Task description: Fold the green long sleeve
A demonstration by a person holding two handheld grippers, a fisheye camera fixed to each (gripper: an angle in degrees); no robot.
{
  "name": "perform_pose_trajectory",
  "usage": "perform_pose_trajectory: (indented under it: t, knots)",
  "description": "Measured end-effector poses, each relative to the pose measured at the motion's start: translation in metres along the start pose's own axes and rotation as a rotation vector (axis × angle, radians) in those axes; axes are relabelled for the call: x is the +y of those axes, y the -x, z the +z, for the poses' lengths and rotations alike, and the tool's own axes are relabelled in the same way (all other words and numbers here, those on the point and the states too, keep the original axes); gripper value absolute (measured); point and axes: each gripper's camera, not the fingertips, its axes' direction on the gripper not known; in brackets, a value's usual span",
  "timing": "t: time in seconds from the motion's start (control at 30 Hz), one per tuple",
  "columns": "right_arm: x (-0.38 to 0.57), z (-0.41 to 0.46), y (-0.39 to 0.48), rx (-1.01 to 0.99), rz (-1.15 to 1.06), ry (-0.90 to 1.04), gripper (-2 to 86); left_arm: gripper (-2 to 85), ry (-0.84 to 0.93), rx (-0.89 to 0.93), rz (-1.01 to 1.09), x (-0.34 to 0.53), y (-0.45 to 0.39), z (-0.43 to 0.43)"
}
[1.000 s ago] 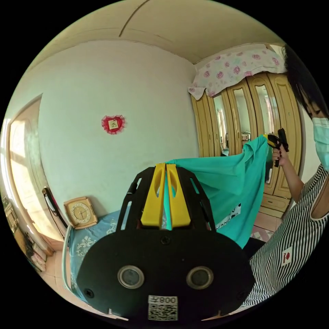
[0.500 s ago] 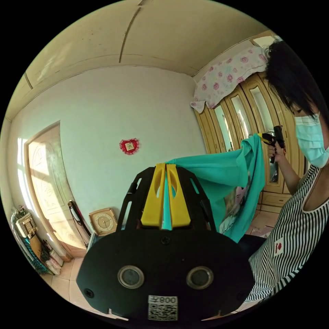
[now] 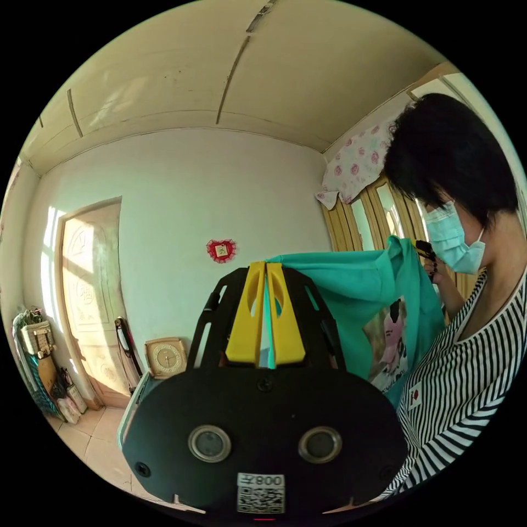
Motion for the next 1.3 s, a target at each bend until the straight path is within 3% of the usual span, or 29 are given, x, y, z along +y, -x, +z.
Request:
perform_pose_trajectory:
  t: [0.23,0.43,0.63,0.83,1.0,1.1,1.2,1.3]
  knots:
    - [0.030,0.059,0.026,0.030,-0.019,0.034,0.4,0.2,0.045,-0.052,-0.027,0.019,0.023,0.031]
    - [0.064,0.159,-0.015,0.014,0.057,0.080,0.4,0.1,0.103,-0.047,-0.085,0.030,0.066,0.115]
    - [0.106,0.308,-0.113,0.069,0.142,0.205,0.4,0.1,0.229,-0.029,-0.135,0.046,0.135,0.274]
    - [0.182,0.519,-0.284,0.142,0.302,0.428,0.5,0.3,0.474,-0.007,-0.304,0.105,0.227,0.514]
    - [0.331,0.708,-0.447,0.234,0.546,0.678,0.6,0.7,0.814,-0.056,-0.495,0.239,0.284,0.723]
    - [0.456,0.775,-0.501,0.326,0.743,0.861,0.2,0.9,1.034,-0.092,-0.607,0.331,0.290,0.785]
    - [0.568,0.797,-0.504,0.320,0.872,0.987,0.0,1.5,1.124,0.001,-0.668,0.398,0.278,0.794]
    - [0.640,0.781,-0.461,0.206,0.918,0.982,0.2,2.6,1.183,0.128,-0.748,0.446,0.255,0.763]
